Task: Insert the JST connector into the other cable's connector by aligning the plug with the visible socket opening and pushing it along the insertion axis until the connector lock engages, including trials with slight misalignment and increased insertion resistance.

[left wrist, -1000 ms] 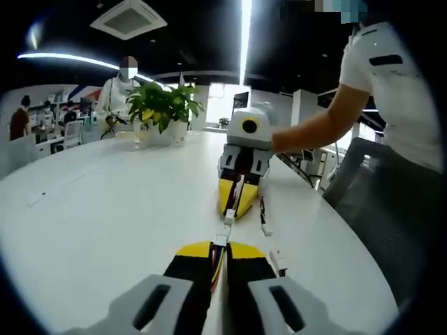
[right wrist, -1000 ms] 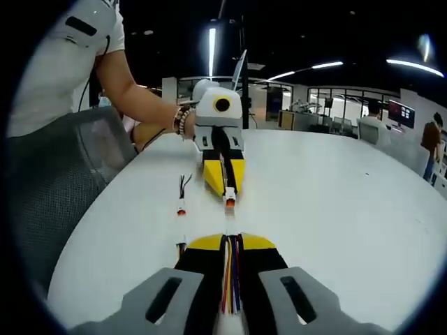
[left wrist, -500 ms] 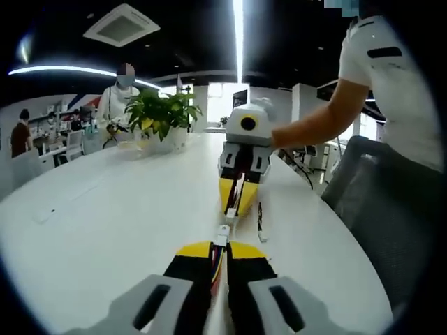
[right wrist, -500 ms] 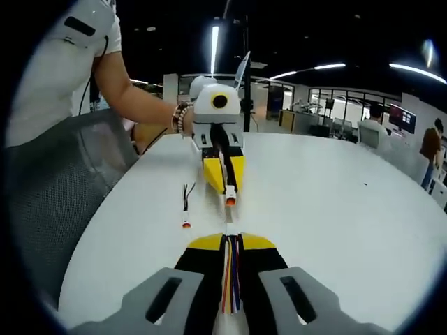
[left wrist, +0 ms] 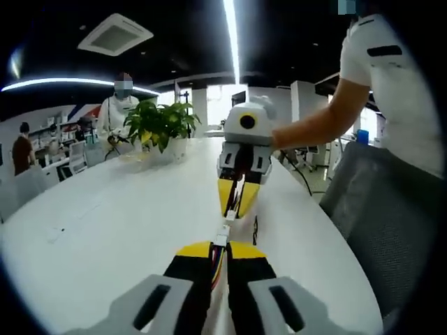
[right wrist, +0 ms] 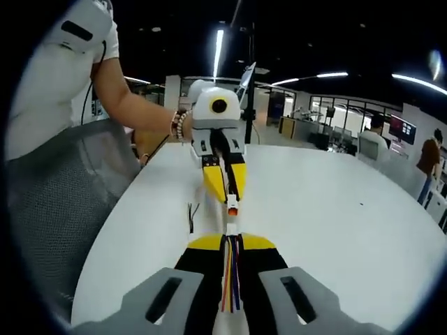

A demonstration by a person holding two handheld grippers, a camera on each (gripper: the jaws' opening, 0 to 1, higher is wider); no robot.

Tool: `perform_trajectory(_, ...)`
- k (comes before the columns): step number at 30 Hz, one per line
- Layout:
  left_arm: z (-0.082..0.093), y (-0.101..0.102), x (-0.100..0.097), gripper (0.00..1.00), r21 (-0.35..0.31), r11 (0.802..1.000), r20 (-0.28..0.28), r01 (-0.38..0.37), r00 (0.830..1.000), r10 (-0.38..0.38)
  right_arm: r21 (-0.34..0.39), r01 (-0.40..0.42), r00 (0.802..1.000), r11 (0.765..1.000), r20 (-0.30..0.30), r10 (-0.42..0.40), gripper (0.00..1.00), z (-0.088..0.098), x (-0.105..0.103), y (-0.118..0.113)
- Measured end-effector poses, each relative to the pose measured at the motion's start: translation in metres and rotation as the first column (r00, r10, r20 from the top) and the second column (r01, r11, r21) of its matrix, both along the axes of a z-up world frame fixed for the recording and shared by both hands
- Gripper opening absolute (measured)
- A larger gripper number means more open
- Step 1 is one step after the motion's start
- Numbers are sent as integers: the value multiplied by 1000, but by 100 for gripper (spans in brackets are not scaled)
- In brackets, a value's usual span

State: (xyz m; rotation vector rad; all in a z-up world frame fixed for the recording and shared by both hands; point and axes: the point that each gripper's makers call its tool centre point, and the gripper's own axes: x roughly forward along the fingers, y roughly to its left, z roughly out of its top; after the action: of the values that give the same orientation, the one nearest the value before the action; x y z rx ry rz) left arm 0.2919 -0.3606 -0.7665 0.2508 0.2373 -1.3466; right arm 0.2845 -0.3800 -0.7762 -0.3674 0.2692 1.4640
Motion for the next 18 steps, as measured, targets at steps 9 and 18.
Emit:
perform_trajectory(9, -2, -2, 0, 1, 21, 1000, 15, 14, 1000, -14, 9, 2, 1000, 1000, 13, -2, 4, 4, 1, 4)
perform_trajectory(18, -2, 0, 3, 1, 17, 1000, 13, 12, 1000, -12, 7, 7, 1000, 1000, 14, -7, 4, 3, 3, 4)
